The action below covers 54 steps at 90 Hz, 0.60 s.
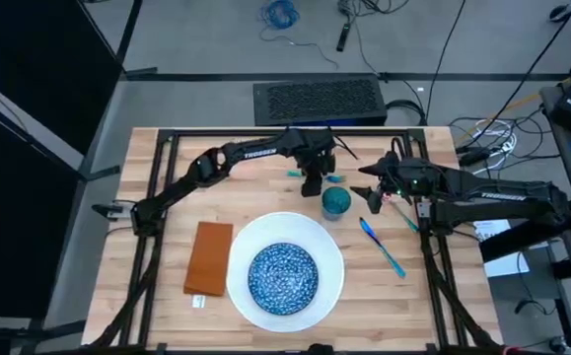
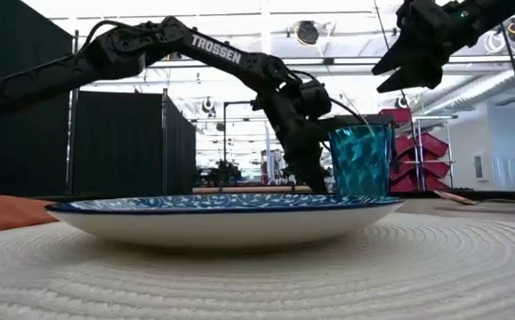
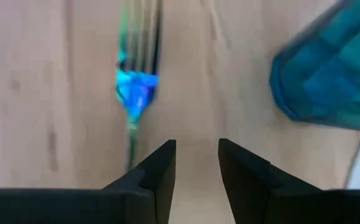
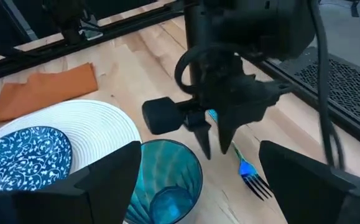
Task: Set table place
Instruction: Stack the blue fork on top of the brown table napkin
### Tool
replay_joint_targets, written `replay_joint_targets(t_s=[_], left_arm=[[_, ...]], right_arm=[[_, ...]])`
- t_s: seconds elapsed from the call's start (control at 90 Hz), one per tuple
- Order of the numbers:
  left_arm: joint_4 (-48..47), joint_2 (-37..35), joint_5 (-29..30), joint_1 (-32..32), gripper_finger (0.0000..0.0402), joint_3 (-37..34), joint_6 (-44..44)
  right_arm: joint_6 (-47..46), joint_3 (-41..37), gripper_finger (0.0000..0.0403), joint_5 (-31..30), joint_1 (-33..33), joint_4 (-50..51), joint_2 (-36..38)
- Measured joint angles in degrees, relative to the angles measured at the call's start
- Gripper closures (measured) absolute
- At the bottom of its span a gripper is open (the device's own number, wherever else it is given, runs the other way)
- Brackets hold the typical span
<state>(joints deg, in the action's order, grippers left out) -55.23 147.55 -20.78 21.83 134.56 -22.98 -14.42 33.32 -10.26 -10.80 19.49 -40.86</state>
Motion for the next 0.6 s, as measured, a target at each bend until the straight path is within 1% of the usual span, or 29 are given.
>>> replay_joint_targets(t_s=[0.144, 0.433, 0.511, 0.6], left_arm=[[2.60, 0.00, 1.36, -0.12, 0.0295, 0.06, 0.07], [2.34, -0.12, 1.94, -1.72, 0.0295, 0.39, -0.30], [1.78, -0.24, 3.38, -2.14, 0.0295, 0.39, -1.21], [0.57, -1.45, 6.64, -2.51, 0.0295, 0.40, -3.35]], right_arm=[[-0.96, 0.00, 0.0090, 0.00, 0.01, 0.00, 0.00], [-1.44, 0.00, 0.0090, -0.07, -0.01, 0.09, 0.00], [-1.43, 0.00, 0.0090, -0.08, 0.01, 1.31, 0.01], [-1.42, 0.00, 0.0090, -0.98, -0.03, 4.56, 0.02]])
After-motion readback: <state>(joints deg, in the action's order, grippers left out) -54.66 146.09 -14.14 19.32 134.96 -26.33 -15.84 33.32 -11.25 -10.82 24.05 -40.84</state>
